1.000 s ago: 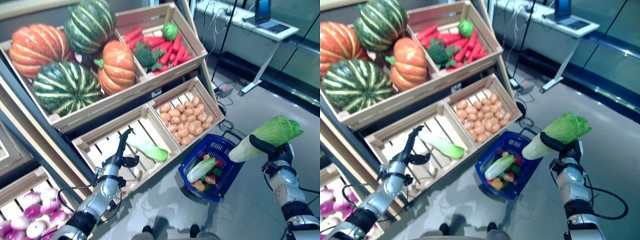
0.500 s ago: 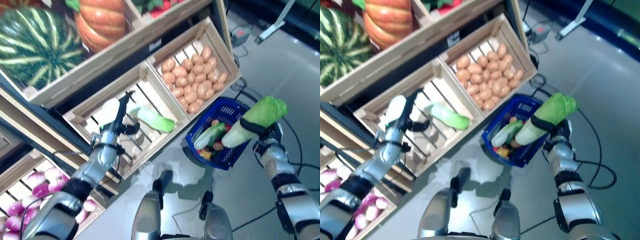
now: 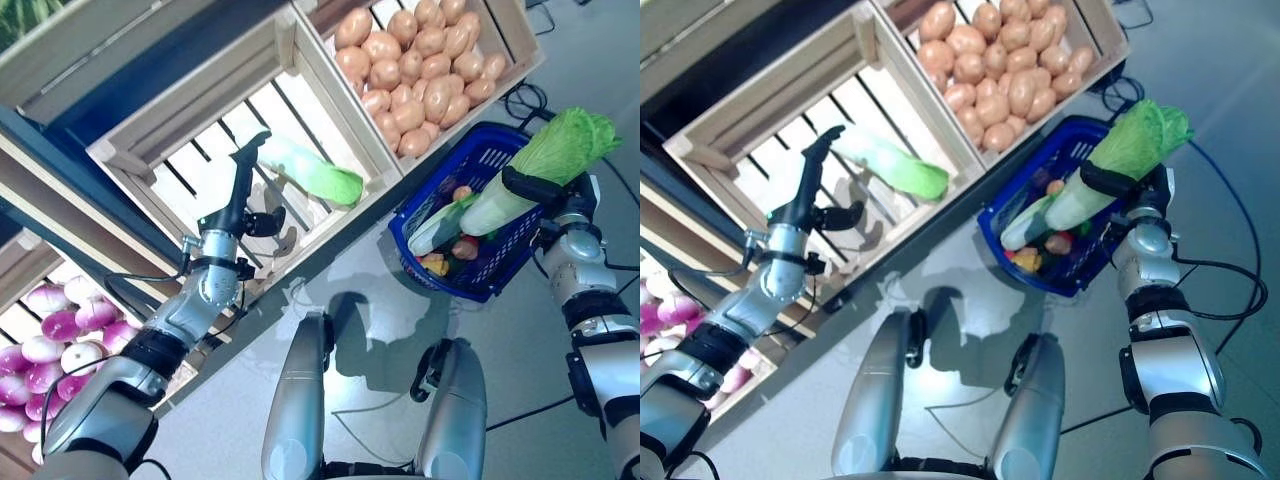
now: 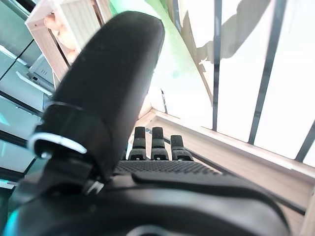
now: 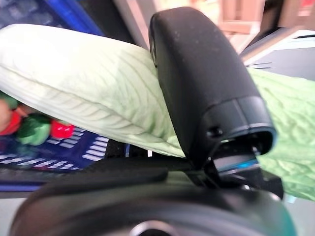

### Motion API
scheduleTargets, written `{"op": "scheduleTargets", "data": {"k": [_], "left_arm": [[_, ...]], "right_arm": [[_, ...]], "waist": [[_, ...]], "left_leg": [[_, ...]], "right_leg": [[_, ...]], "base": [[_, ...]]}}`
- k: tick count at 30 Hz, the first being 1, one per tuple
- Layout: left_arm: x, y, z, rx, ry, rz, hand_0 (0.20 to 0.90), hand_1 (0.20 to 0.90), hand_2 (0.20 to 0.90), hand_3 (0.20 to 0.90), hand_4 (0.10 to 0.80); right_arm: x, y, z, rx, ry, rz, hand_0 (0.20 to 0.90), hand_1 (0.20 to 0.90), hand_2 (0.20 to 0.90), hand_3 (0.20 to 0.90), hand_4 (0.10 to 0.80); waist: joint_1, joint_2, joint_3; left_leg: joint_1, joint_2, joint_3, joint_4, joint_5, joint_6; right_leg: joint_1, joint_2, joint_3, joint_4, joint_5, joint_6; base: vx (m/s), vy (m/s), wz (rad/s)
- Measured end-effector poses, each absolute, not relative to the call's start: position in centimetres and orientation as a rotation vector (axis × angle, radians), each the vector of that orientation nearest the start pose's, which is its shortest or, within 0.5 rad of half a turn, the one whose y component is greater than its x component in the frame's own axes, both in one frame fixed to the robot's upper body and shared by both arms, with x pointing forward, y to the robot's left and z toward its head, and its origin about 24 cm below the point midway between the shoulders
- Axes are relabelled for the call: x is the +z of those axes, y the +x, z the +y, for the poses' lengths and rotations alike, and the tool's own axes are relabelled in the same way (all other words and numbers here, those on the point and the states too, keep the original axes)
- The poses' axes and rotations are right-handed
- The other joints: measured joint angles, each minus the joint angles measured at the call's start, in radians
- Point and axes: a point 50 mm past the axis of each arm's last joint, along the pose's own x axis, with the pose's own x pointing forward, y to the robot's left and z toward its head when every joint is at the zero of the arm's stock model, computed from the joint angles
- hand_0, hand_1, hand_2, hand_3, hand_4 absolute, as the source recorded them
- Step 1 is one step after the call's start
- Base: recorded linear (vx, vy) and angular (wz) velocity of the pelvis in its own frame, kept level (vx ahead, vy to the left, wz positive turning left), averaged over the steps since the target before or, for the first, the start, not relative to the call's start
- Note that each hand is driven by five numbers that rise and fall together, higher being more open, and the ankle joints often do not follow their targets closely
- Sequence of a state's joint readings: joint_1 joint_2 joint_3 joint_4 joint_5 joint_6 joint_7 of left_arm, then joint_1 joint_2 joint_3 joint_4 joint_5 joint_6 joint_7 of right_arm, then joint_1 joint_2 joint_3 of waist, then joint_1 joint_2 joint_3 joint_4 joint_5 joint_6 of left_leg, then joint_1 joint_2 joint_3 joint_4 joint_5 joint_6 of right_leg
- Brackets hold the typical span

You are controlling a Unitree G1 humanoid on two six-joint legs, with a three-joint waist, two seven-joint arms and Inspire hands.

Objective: Put vegetables into the basket

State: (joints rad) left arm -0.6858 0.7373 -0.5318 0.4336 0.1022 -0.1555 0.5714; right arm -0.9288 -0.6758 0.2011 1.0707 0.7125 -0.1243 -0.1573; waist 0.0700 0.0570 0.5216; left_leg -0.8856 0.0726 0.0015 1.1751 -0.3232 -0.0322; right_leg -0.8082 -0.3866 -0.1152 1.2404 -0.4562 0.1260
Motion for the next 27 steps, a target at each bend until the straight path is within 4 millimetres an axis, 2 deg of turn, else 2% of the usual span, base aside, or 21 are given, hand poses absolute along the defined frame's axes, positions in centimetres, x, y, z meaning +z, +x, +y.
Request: {"op": "scheduleTargets", "data": {"k": [4, 8, 9, 15, 23, 27], "left_arm": [[19.4, 35.6, 20.1, 0.25, 0.899, -0.618, 0.9, 0.9, 0.9, 0.9, 0.8], [21.5, 35.9, 19.5, 0.269, 0.906, -0.689, 0.9, 0.9, 0.9, 0.9, 0.8], [21.9, 35.9, 19.5, 0.269, 0.919, -0.703, 0.9, 0.9, 0.9, 0.9, 0.8], [24.0, 36.3, 19.8, 0.299, 1.003, -0.76, 0.9, 0.9, 0.9, 0.9, 0.8], [25.5, 37.8, 23.3, 0.413, 1.205, -0.658, 0.9, 0.9, 0.9, 0.9, 0.8], [25.7, 38.0, 24.1, 0.431, 1.279, -0.627, 0.9, 0.9, 0.9, 0.9, 0.8]], "right_arm": [[17.3, 38.2, -31.4, -0.448, 0.021, -0.03, 0.3, 0.3, 0.3, 0.3, 0.4], [17.2, 38.3, -31.5, -0.447, 0.019, 0.002, 0.3, 0.3, 0.3, 0.3, 0.4], [17.1, 38.3, -31.4, -0.441, 0.013, 0.012, 0.9, 0.9, 0.9, 0.9, 0.8], [16.9, 38.5, -31.4, -0.379, 0.025, 0.063, 0.9, 0.9, 0.9, 0.9, 0.8], [18.8, 39.0, -31.1, -0.256, 0.0, 0.063, 0.9, 0.9, 0.9, 0.9, 0.8], [19.7, 39.0, -31.2, -0.225, -0.058, 0.066, 0.9, 0.9, 0.9, 0.9, 0.8]], "waist": [[0.0, 0.002, 0.001], [0.0, 0.003, 0.001], [-0.001, 0.003, 0.001], [-0.007, 0.003, 0.001], [-0.036, 0.002, 0.001], [-0.042, 0.002, 0.0]], "left_leg": [[-0.104, 0.001, -0.008, 0.083, -0.008, -0.008], [-0.178, 0.004, -0.026, 0.145, -0.013, -0.017], [-0.193, 0.005, -0.028, 0.16, -0.015, -0.02], [-0.236, 0.012, -0.039, 0.214, -0.025, -0.031], [-0.208, 0.034, -0.029, 0.214, -0.035, -0.034], [-0.191, 0.04, -0.026, 0.212, -0.038, -0.034]], "right_leg": [[-0.112, 0.0, 0.029, 0.098, -0.022, -0.011], [-0.184, 0.001, 0.032, 0.167, -0.038, -0.024], [-0.203, 0.002, 0.037, 0.184, -0.041, -0.027], [-0.254, 0.007, 0.051, 0.25, -0.063, -0.038], [-0.235, 0.022, 0.054, 0.247, -0.064, -0.041], [-0.222, 0.024, 0.056, 0.245, -0.065, -0.044]], "base": [[-0.071, 0.034, 0.01], [-0.035, 0.01, 0.01], [-0.033, -0.006, -0.04], [0.005, -0.004, -0.03], [0.071, 0.003, -0.06], [0.037, 0.004, -0.05]]}}
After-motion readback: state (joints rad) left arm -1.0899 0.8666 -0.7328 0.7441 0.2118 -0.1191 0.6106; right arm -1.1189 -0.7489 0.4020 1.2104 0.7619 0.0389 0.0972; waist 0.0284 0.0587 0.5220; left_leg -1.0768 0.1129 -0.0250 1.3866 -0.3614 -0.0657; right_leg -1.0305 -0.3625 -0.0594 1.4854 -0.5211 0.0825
